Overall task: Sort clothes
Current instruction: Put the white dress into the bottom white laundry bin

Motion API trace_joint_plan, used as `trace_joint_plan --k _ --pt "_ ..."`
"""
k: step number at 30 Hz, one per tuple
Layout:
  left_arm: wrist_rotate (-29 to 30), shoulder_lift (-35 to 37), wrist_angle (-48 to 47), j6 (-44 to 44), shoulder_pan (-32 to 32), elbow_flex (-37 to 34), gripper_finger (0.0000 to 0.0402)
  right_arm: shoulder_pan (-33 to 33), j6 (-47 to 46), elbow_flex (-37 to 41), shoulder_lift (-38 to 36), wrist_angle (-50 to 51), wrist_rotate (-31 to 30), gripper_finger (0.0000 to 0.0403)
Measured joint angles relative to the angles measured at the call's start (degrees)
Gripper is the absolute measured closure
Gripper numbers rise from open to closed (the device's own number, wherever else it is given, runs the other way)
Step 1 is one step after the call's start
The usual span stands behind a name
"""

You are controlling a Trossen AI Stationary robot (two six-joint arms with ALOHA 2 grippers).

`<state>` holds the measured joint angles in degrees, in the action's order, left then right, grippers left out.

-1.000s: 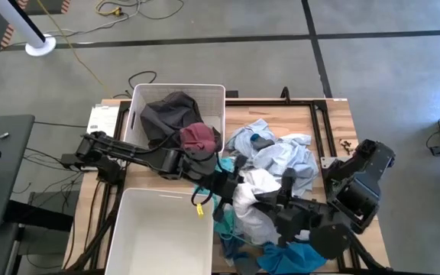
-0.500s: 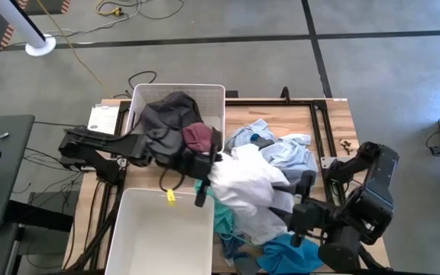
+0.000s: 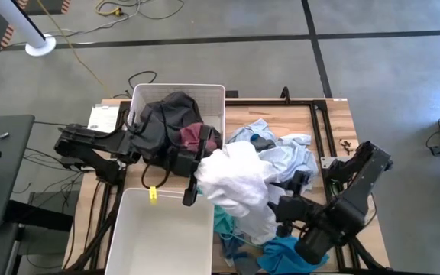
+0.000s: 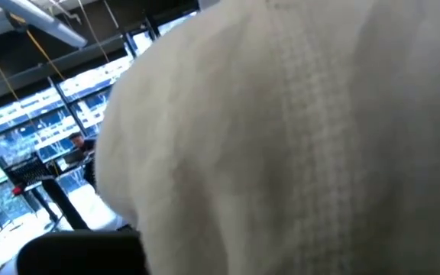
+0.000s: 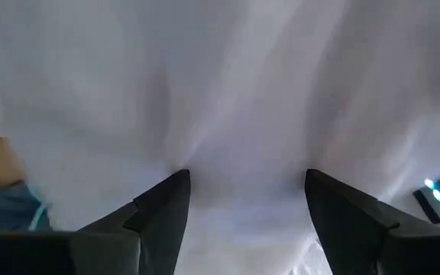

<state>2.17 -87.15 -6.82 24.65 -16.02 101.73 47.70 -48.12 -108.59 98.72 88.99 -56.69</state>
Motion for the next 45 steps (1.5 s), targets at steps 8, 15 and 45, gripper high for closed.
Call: trace_joint_plan --k 8,15,45 --pt "-0.1 0.0 -0.5 0.5 -1.7 1.6 0.0366 -2.3 -3.4 7.4 0.0 -4.3 -1.2 0.0129" --pt "4.5 0.0 -2.6 1.7 -2.1 1.6 0.0366 -2.5 -1.2 9.6 0.0 -11.1 3.7 0.0129" --pt "2.1 -0.1 -5.8 0.6 -4.8 2.7 0.0366 -11.1 25.9 9.3 -0.1 -34.7 -3.0 0.0399"
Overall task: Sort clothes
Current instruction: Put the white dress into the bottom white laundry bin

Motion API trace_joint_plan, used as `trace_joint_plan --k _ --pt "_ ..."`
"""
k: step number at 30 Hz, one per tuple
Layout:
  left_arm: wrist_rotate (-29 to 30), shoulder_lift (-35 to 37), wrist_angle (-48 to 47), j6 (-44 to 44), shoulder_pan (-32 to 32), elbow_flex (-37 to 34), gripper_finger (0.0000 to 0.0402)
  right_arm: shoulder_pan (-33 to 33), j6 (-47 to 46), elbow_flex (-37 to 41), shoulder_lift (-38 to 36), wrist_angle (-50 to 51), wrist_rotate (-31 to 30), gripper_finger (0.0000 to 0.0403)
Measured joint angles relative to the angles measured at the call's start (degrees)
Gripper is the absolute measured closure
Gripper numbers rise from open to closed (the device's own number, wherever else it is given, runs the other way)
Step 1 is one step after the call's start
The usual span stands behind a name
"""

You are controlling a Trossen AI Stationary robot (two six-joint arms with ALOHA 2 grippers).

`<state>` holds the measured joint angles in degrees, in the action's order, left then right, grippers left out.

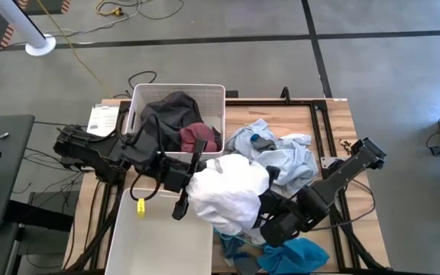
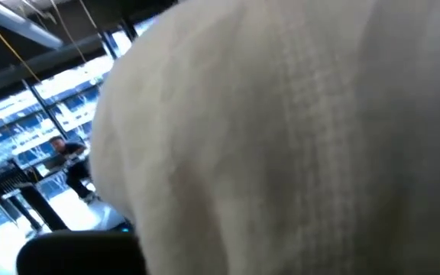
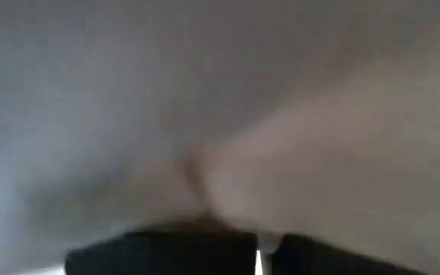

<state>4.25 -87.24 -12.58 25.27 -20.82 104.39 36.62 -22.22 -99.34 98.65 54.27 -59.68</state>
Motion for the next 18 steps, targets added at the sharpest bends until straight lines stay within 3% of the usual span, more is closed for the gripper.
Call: trace_joint_plan --k 9,13,18 --pt "3.6 0.7 -5.3 0.2 -2.0 1.1 0.0366 0.8 42.3 -4.2 -0.1 -35.2 -0.8 0.0402" --pt "5.5 2.4 -7.1 0.8 -4.1 1.1 0.0366 0.6 54.0 -5.9 -0.1 -45.5 7.7 0.0402" --pt "9.5 4.6 -10.7 0.7 -7.2 1.1 0.0366 -2.2 53.2 -7.3 -0.1 -47.3 21.4 0.0402"
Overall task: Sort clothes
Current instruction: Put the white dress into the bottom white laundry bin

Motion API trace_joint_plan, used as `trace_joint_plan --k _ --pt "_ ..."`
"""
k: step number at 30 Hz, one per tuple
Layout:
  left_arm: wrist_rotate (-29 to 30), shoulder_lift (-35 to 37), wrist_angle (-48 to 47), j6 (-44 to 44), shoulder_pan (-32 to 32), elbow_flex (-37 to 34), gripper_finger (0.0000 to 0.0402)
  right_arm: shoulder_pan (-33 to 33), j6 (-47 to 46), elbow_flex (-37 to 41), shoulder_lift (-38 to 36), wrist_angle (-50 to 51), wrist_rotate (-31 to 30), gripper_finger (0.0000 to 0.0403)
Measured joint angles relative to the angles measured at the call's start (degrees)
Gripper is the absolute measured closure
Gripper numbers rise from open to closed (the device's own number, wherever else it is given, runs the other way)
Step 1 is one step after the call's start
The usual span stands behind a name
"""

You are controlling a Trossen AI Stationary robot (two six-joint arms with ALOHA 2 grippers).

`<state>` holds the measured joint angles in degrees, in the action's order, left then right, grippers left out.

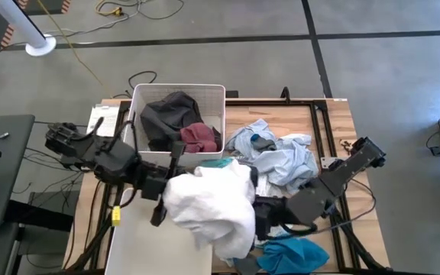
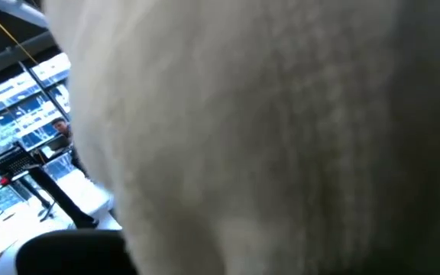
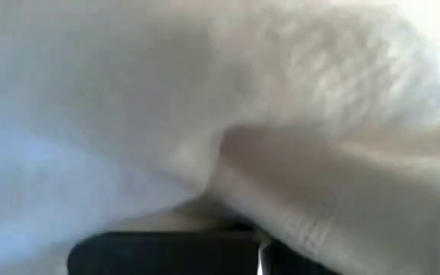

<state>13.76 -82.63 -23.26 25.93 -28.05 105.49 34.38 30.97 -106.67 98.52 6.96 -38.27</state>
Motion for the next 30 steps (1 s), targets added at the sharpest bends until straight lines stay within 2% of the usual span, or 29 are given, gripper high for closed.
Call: trace_joint_plan --k 5,9,17,26,30 --pt "3.3 2.2 -4.9 -1.3 -4.7 0.0 0.0366 -4.1 -4.5 0.0 0.2 0.1 11.6 0.0402" --pt "7.4 2.7 -9.8 -3.3 -8.6 0.0 0.0366 -6.9 -7.9 0.3 0.2 0.2 18.1 0.0403" --pt "13.8 2.8 -23.2 -13.2 -13.4 -0.2 0.0366 -10.3 -11.5 2.7 0.2 -0.4 26.0 0.0403" --pt "13.7 2.7 -25.6 -20.3 -15.3 -5.1 0.0361 -12.9 -13.1 2.7 5.6 -3.3 34.7 0.0403" --pt "13.3 2.7 -26.0 -22.2 -15.7 -8.3 0.0362 -13.6 -13.1 1.9 9.0 -3.6 35.5 0.0403"
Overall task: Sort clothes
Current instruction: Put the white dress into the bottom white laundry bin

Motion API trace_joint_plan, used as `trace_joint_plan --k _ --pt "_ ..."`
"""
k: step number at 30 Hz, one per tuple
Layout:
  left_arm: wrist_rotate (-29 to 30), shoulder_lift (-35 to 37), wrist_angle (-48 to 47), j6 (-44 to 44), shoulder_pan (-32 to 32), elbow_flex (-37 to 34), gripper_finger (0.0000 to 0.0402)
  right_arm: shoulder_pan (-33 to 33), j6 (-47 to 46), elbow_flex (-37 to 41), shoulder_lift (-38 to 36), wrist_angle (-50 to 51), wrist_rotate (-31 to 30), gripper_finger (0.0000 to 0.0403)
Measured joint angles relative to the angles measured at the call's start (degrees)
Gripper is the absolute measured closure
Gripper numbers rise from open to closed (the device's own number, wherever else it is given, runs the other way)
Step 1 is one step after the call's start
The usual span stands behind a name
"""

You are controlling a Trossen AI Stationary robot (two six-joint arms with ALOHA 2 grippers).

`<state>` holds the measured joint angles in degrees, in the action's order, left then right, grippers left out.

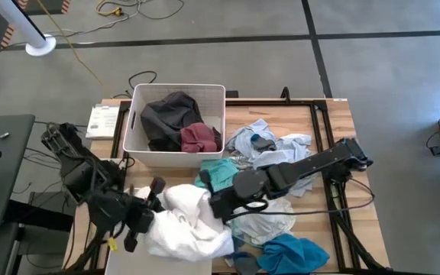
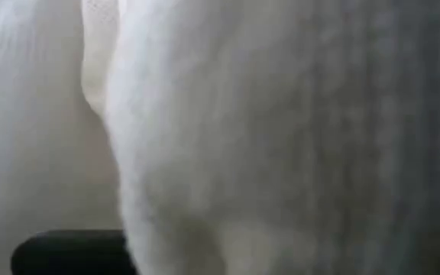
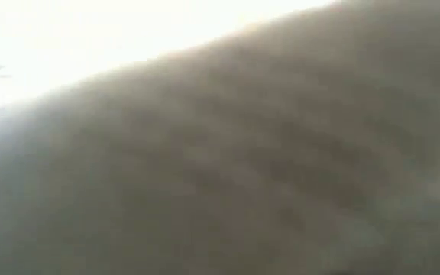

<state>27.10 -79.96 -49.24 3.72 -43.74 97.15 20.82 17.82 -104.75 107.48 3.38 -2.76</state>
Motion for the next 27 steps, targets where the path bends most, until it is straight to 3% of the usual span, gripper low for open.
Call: trace_joint_plan --k 3,8,27 --pt "1.0 0.1 0.4 -1.9 -1.0 -2.7 0.0362 -0.2 0.1 -0.3 2.2 -1.3 0.2 0.0403" --pt "7.6 0.1 0.0 -4.8 -2.7 -8.0 0.0362 -0.9 0.0 -0.3 4.5 -3.2 2.4 0.0403" --pt "7.6 0.0 0.1 -20.7 -4.2 -22.0 0.0349 -3.4 -4.8 -0.2 13.5 -4.6 7.6 0.0403"
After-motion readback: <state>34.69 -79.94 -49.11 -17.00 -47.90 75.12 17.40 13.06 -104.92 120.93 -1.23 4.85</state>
